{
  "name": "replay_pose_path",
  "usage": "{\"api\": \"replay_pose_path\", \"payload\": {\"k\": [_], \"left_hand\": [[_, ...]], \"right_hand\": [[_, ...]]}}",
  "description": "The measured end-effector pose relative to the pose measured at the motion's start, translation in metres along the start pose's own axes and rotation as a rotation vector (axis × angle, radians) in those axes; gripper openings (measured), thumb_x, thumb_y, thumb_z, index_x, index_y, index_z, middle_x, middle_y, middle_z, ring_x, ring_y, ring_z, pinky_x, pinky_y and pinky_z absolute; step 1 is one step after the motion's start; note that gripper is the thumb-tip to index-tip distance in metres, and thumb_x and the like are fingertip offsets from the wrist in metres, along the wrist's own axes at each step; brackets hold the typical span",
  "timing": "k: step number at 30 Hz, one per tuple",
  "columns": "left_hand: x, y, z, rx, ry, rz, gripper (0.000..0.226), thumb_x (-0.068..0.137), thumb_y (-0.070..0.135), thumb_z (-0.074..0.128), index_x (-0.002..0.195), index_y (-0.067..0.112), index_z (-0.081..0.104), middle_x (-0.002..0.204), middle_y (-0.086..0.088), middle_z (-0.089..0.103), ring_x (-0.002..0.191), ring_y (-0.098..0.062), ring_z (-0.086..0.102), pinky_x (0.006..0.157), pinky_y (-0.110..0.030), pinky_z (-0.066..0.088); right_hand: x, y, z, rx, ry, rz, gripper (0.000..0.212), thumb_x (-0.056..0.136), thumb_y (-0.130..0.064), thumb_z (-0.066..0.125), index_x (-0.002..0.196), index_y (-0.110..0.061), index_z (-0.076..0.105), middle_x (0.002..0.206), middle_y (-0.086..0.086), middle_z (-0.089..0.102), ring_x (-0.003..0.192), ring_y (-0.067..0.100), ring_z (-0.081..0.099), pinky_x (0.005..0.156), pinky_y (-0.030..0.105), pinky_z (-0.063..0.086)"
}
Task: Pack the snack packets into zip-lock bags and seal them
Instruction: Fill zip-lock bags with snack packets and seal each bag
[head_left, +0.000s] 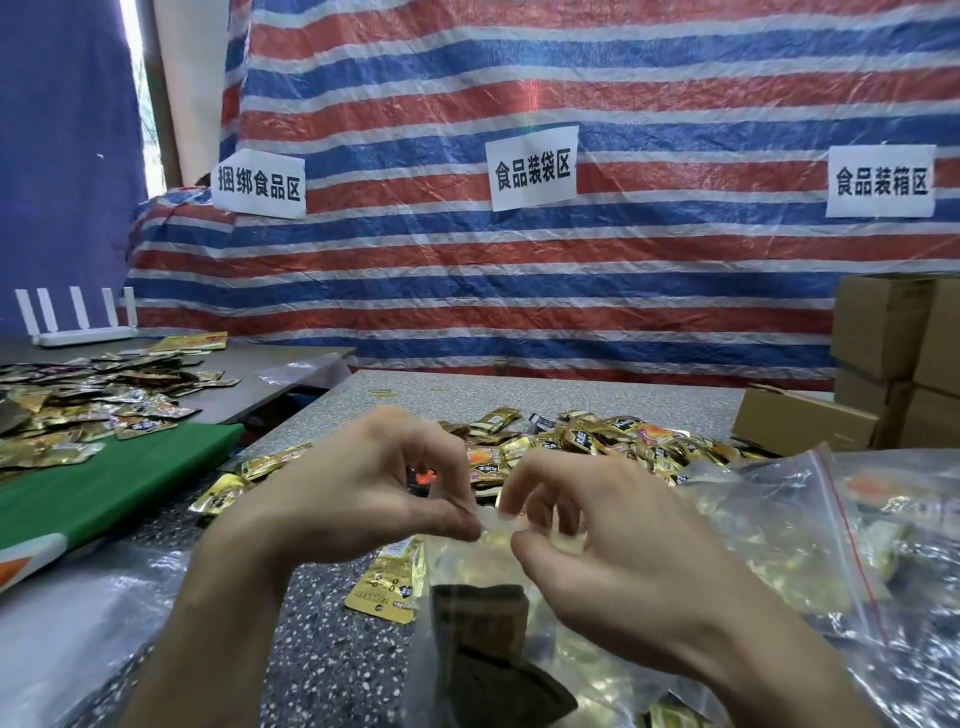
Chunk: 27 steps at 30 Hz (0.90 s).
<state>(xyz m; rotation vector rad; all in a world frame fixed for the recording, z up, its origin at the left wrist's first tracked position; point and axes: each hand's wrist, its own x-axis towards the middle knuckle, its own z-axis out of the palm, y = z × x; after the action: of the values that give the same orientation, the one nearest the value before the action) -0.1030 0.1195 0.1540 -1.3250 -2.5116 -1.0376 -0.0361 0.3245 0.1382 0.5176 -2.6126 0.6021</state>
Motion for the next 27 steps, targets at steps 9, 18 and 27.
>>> {"api": "replay_pose_path", "payload": {"k": [9, 18, 27], "left_hand": [[-0.007, -0.016, -0.009, -0.186, -0.058, -0.087, 0.022, 0.081, 0.033, 0.079, 0.077, 0.011, 0.08, 0.067, 0.002, 0.069, 0.059, -0.003, 0.059, 0.057, -0.016, 0.044], [0.001, -0.023, -0.001, -0.269, 0.029, -0.061, 0.018, 0.079, 0.038, 0.073, 0.071, 0.023, 0.077, 0.076, -0.002, 0.07, 0.078, -0.014, 0.065, 0.074, -0.03, 0.048], [0.015, -0.013, 0.015, -0.29, 0.196, -0.181, 0.018, 0.085, 0.025, 0.065, 0.073, 0.015, 0.074, 0.077, -0.01, 0.073, 0.07, -0.027, 0.072, 0.06, -0.035, 0.061]], "right_hand": [[0.001, 0.002, 0.001, 0.061, -0.029, -0.055, 0.008, 0.094, -0.039, 0.058, 0.089, -0.032, 0.057, 0.075, -0.018, 0.056, 0.079, 0.005, 0.052, 0.071, 0.035, 0.045], [0.003, 0.024, -0.012, 0.189, -0.168, 0.085, 0.005, 0.089, -0.032, 0.071, 0.09, -0.033, 0.076, 0.078, -0.025, 0.069, 0.077, -0.002, 0.063, 0.072, 0.027, 0.054], [0.003, 0.03, -0.014, 0.04, 0.091, 0.211, 0.045, 0.083, -0.049, 0.073, 0.125, -0.038, 0.06, 0.106, -0.02, 0.063, 0.1, 0.005, 0.058, 0.09, 0.04, 0.052]]}}
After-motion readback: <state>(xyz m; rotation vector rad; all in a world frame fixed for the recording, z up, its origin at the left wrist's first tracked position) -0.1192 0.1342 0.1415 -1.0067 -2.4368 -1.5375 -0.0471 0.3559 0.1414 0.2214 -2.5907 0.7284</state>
